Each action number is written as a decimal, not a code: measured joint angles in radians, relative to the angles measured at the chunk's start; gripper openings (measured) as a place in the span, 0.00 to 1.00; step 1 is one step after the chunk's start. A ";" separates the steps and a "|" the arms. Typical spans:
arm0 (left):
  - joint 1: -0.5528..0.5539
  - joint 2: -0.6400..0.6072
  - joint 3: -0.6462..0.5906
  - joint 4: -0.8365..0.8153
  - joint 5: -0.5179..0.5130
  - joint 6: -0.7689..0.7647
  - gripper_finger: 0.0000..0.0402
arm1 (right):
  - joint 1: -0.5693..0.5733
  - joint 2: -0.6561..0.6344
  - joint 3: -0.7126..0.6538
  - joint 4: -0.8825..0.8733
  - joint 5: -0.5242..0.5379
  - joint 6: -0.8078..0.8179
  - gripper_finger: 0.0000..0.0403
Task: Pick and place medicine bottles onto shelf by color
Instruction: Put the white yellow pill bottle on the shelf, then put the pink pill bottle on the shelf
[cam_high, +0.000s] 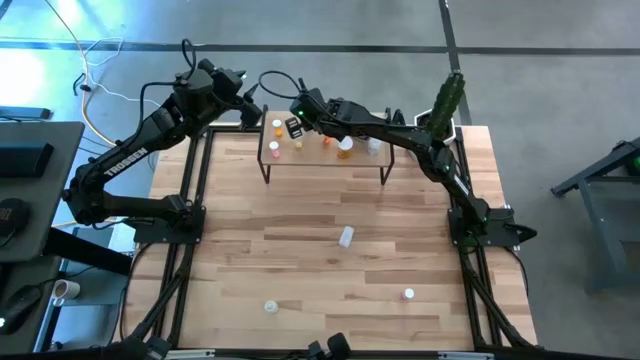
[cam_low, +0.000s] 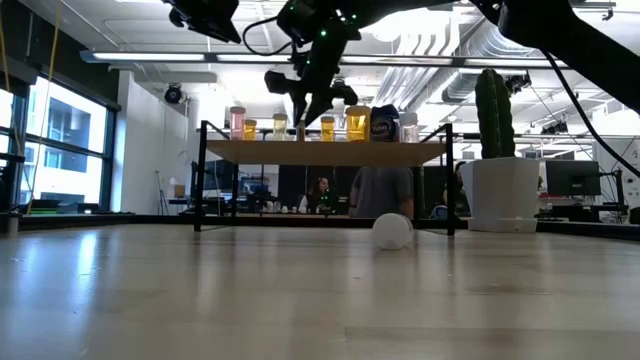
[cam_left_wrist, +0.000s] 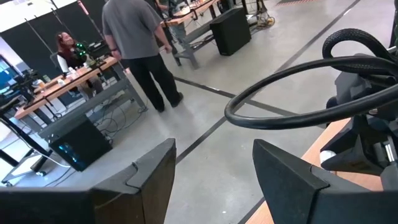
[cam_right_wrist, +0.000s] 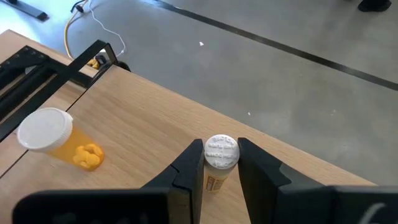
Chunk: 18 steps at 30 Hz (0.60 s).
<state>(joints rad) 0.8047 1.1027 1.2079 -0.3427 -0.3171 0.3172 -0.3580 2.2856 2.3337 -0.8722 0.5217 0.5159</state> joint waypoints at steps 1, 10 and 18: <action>0.000 0.000 0.000 0.000 0.000 0.000 0.51 | 0.000 0.000 0.000 0.000 0.000 0.000 0.18; 0.000 0.000 0.000 0.000 0.000 0.000 0.51 | 0.000 0.003 0.000 -0.006 -0.004 0.000 0.28; 0.000 0.000 0.000 0.000 0.000 0.000 0.51 | 0.000 0.003 0.000 -0.001 -0.003 0.000 0.34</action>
<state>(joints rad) 0.8047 1.1030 1.2079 -0.3424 -0.3172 0.3172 -0.3580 2.2887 2.3337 -0.8730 0.5190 0.5156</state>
